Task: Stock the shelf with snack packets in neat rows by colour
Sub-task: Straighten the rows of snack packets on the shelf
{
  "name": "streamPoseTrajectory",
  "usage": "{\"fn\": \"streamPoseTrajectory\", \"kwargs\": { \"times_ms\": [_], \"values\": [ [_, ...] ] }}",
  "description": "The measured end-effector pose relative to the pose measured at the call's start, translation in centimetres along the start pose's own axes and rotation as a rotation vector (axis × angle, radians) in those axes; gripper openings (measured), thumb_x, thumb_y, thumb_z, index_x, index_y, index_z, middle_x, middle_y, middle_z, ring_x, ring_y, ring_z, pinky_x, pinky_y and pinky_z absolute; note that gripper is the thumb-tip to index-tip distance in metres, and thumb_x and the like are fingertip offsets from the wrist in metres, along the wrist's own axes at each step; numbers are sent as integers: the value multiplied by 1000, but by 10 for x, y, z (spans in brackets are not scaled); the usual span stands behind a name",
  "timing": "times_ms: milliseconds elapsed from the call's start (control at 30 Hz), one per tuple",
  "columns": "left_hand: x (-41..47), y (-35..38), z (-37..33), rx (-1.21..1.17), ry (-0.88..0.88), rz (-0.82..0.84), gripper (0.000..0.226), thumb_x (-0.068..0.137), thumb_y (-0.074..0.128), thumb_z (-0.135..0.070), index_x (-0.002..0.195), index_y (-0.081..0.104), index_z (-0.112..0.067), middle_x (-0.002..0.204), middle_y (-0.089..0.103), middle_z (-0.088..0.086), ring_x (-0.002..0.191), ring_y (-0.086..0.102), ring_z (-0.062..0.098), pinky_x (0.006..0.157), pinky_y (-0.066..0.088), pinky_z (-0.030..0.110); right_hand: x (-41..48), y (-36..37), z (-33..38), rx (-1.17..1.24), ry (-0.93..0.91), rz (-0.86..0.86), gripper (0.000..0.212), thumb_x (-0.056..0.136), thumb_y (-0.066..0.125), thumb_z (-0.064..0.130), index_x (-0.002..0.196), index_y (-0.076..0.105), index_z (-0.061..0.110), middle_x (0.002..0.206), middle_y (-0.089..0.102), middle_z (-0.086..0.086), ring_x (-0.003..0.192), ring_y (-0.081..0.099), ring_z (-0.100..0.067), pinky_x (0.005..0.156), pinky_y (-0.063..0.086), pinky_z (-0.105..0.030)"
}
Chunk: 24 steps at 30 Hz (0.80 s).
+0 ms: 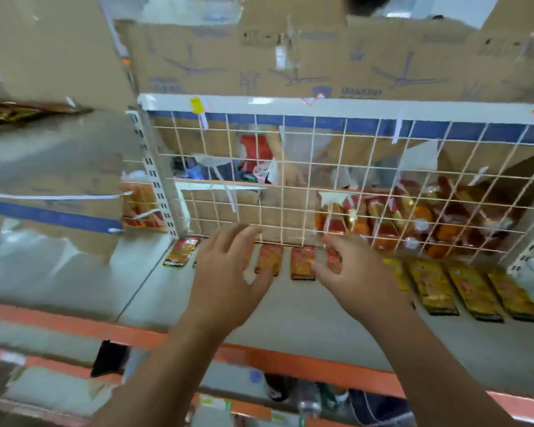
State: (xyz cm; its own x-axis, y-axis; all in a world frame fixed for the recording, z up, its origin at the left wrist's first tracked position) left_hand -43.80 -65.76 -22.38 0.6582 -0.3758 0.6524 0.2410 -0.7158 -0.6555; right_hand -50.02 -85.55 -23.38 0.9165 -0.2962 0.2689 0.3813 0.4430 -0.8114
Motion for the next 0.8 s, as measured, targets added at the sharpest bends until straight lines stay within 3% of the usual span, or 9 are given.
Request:
{"fn": "streamPoseTrajectory", "kwargs": {
  "times_ms": [100,200,300,433,600,800],
  "values": [
    [-1,-89,33,35,-7,-104,50,88,61,-41,132,63,-18,131,59,0,123,51,20,106,45,43,-2,10,95,39,-131,-31,51,93,62,43,140,55,23,134,55,4,126,51,-18,102,41,-35],
    [-4,-180,62,96,-4,-178,52,86,62,-40,132,64,-16,133,60,1,126,55,24,109,43,45,-3,12,192,124,-252,-66,47,91,66,41,135,59,24,127,61,6,116,58,-15,94,45,-30],
    [-6,-274,87,202,4,-280,49,86,60,-39,129,64,-15,129,61,3,120,54,23,108,38,32,1,12,286,160,-379,-94,44,90,67,38,132,60,28,124,60,6,111,59,-15,92,48,-33],
    [-9,-368,127,348,-42,-320,51,89,56,-44,133,62,-19,131,59,3,123,52,24,106,42,40,18,14,379,203,-504,-101,40,89,69,34,128,63,29,116,58,10,101,57,-11,78,35,-23],
    [3,-428,180,472,-96,-279,55,90,52,-49,135,61,-20,131,60,2,122,50,21,105,41,38,57,24,448,257,-600,-100,40,84,67,39,123,65,31,113,61,3,98,62,-19,88,51,-37],
    [44,-434,243,511,-166,-168,40,90,69,-35,129,65,-26,128,64,-3,118,54,18,98,37,30,132,58,475,207,-623,-58,30,87,68,37,117,67,31,107,58,5,92,58,-13,76,41,-28]
  ]
}}
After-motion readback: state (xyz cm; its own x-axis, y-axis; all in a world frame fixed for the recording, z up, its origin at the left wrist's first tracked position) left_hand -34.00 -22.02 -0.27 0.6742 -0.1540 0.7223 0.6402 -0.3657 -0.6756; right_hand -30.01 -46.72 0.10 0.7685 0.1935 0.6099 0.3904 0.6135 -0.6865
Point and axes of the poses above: each hand's wrist, its own x-axis towards the middle knuckle, its own y-axis out of the palm, z = x × y, the point moved 9 cm from there along x, towards the middle knuckle
